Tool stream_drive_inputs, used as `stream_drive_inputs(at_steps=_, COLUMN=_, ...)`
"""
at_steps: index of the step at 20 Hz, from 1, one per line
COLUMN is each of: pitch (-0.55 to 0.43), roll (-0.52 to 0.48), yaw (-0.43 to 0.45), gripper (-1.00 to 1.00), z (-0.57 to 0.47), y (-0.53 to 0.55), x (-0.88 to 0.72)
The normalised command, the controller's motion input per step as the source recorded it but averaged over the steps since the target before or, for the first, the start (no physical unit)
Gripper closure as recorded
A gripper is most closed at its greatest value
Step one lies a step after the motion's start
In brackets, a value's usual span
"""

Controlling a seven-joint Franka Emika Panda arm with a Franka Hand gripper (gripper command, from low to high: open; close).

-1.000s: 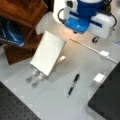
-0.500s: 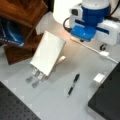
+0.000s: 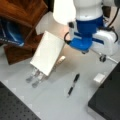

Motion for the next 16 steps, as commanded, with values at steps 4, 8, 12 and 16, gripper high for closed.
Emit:
stream_drive_inputs(at_steps=4, pitch=0.008, roll=0.328, yaw=0.017, gripper=-1.0, z=-0.11, y=0.13, x=0.27)
stream_drive_inputs(at_steps=8, pitch=-0.021, roll=0.292, yaw=0.055, gripper=-1.0, z=-0.14, y=0.07, x=0.18)
stream_drive_inputs(at_steps=12, pitch=-0.027, roll=0.323, yaw=0.055, gripper=-1.0, z=-0.14, y=-0.01, x=0.12)
stream_drive_inputs(at_steps=16, pitch=-0.02, roll=0.366, yaw=0.056, gripper=-1.0, z=-0.15, y=-0.1, x=0.07)
